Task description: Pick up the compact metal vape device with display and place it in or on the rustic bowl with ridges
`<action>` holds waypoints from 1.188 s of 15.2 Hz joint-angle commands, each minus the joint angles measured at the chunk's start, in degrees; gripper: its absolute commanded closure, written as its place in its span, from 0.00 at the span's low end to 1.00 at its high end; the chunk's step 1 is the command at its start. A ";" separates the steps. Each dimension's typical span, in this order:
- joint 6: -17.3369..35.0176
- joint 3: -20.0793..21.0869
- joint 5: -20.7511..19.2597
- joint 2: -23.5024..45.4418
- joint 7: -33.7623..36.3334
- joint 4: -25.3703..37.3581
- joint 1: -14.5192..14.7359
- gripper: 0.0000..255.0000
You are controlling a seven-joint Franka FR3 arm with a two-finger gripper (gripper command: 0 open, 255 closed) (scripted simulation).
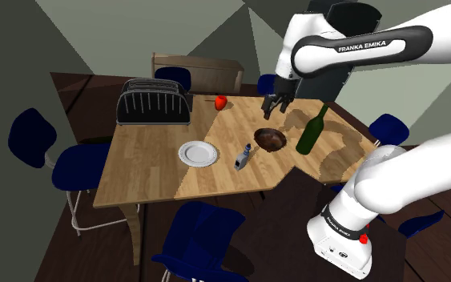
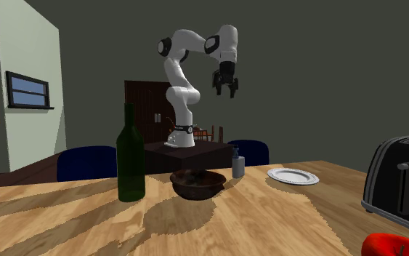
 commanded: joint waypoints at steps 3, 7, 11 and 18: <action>8.77 -0.86 -0.74 7.44 0.57 -1.60 -0.50 0.00; 16.67 -1.50 -1.24 15.89 1.25 -1.44 -0.91 0.00; 23.95 -2.06 -1.51 25.09 1.86 0.07 -1.27 0.00; 33.75 -2.64 -1.27 39.99 2.44 4.59 -1.87 0.00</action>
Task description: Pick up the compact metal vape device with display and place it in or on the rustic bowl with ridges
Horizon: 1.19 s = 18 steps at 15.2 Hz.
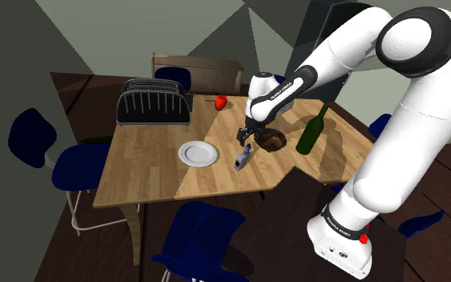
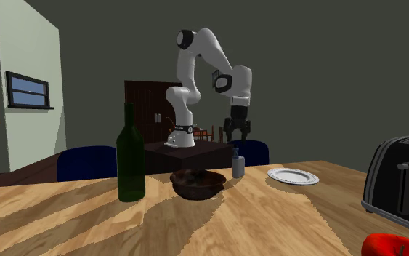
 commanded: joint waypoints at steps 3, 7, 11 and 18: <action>3.56 -0.15 -0.02 4.11 0.04 0.59 -0.28 0.00; 6.28 -0.23 -0.09 6.91 0.10 0.68 -0.48 0.00; 6.27 -0.23 -0.09 6.92 0.10 0.70 -0.48 0.00; 6.26 -0.23 -0.09 6.91 0.10 0.70 -0.48 1.00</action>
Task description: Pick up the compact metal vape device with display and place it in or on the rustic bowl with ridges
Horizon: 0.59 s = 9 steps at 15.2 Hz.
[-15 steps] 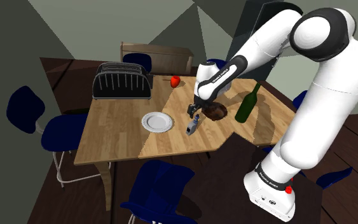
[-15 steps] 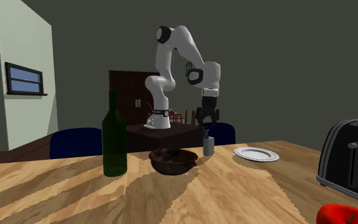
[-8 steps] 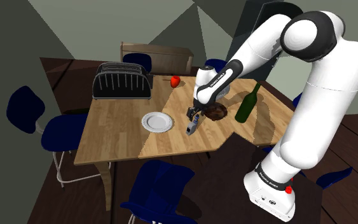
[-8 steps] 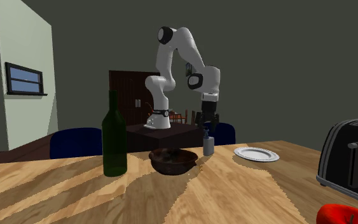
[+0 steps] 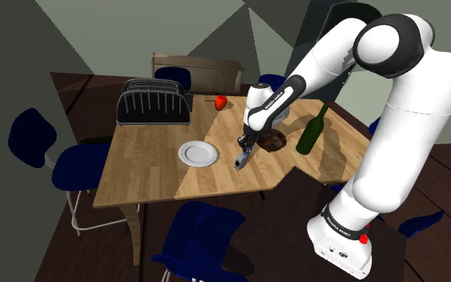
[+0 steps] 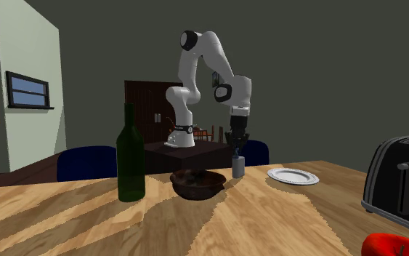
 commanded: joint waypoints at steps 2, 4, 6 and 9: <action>0.00 0.01 0.00 0.01 0.00 -0.01 0.01 1.00; -0.01 0.01 0.00 0.00 0.01 -0.01 0.01 1.00; -0.01 0.01 0.00 -0.01 0.01 -0.02 0.01 1.00; -1.48 0.01 0.05 -1.58 -0.17 -0.12 0.03 1.00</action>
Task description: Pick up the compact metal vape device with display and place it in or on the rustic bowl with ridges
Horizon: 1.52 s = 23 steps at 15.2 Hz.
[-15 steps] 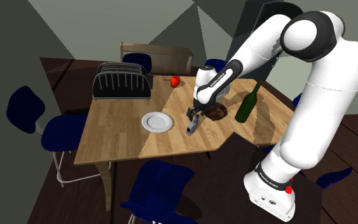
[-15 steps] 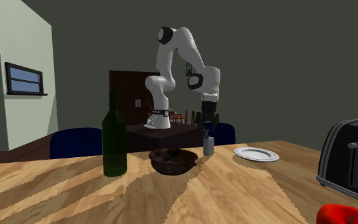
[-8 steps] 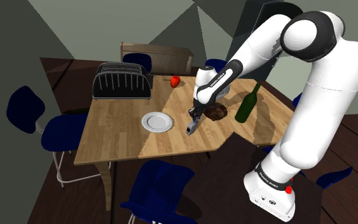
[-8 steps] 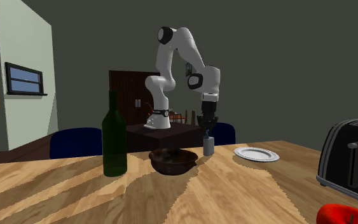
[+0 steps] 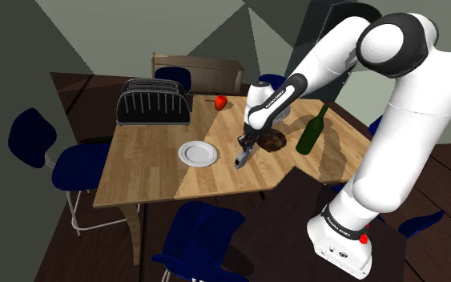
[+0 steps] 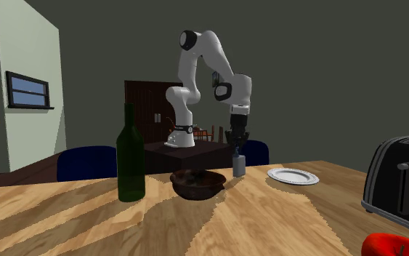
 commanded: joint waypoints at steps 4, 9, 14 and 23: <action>-3.63 0.00 0.14 -3.65 -0.49 0.00 0.00 1.00; -7.54 0.03 0.26 -7.31 -0.88 0.26 0.08 1.00; -11.52 0.08 0.39 -10.71 -1.26 0.85 0.15 1.00; -18.79 0.22 0.65 -16.08 -1.90 2.77 0.30 1.00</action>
